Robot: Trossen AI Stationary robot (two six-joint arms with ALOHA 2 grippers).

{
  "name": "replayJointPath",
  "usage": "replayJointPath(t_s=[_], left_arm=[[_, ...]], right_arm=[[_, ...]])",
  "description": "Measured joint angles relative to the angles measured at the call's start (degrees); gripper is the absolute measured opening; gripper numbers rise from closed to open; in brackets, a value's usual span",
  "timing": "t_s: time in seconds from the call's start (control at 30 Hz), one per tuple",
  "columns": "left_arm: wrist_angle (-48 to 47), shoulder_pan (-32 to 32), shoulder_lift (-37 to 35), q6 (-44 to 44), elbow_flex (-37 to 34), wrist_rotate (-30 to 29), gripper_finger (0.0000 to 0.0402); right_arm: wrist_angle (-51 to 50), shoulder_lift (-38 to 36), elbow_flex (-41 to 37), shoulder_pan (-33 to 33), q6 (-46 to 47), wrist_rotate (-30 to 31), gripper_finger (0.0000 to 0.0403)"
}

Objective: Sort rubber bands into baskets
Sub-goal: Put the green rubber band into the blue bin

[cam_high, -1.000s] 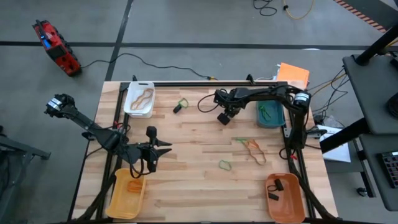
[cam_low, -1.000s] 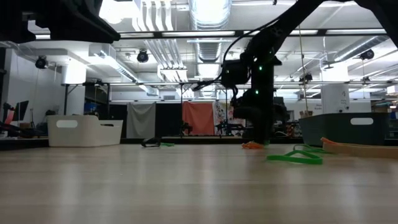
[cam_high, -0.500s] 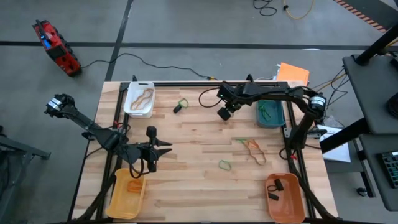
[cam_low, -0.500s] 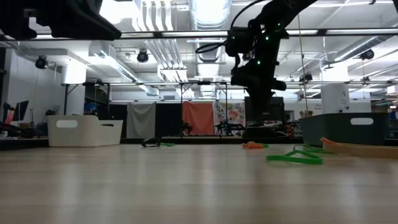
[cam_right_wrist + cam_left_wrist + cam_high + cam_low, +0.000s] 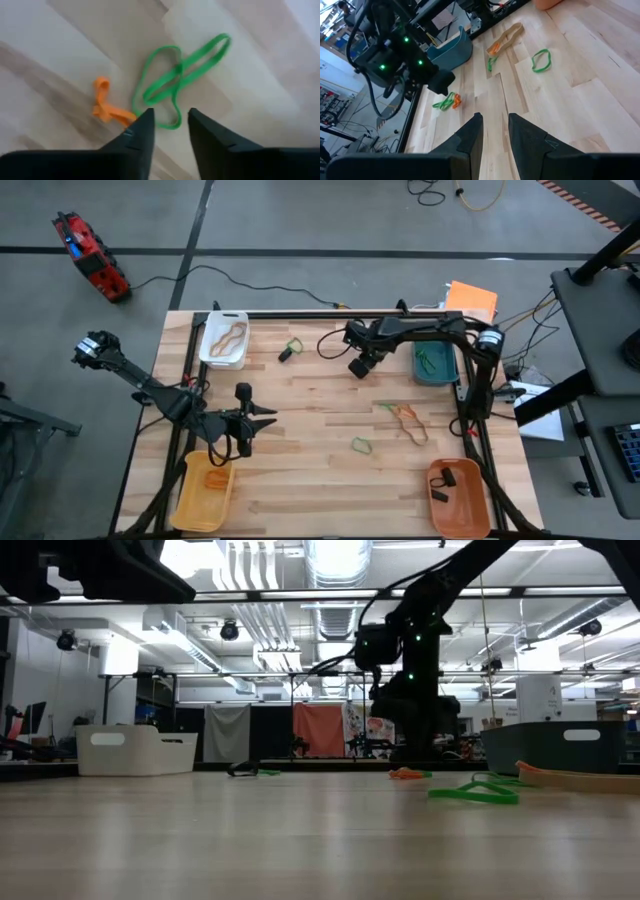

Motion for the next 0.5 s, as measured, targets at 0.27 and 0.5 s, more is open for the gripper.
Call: replayJointPath(t_s=[0.27, 0.5], left_arm=[[0.03, 0.02, 0.00, 0.02, 0.00, 0.02, 0.0077], [0.02, 0.02, 0.00, 0.02, 0.00, 0.02, 0.0077]], right_arm=[[0.53, 2.73, -0.11, -2.72, -3.42, -1.92, 0.0190], [2.39, 3.81, -0.29, -3.07, -5.14, -3.59, 0.0175]])
